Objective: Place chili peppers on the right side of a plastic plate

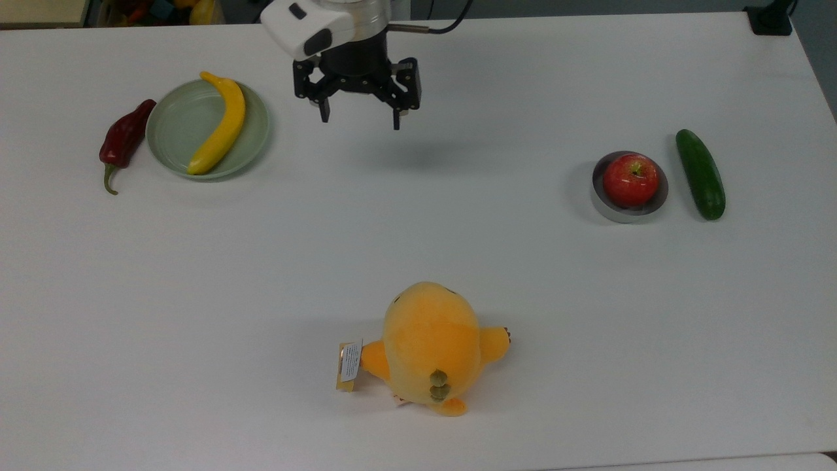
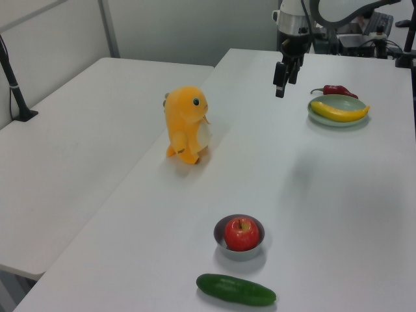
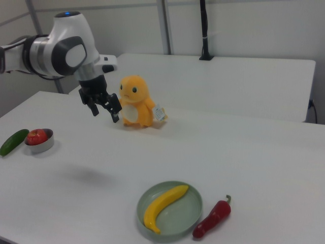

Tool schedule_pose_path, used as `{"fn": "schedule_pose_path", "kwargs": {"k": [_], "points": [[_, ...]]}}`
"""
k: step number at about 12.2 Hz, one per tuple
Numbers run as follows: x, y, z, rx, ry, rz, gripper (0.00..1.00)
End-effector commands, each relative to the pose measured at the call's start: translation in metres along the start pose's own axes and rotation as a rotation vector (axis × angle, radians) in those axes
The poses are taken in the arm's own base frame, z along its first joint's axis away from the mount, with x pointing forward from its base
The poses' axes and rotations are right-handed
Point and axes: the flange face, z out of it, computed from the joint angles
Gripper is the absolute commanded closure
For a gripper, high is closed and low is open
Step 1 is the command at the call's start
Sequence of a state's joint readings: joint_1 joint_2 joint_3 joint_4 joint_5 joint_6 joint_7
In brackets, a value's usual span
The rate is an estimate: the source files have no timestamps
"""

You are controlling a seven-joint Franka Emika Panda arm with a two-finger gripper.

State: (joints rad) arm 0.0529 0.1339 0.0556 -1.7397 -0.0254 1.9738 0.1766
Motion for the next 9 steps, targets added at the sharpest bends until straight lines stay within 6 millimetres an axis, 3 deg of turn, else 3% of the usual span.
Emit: {"fn": "schedule_pose_path", "kwargs": {"k": [1,9], "points": [[-0.017,0.013,-0.035,-0.013,-0.004,0.012,0.00],[-0.021,0.024,-0.042,-0.012,0.003,-0.021,0.00]]}}
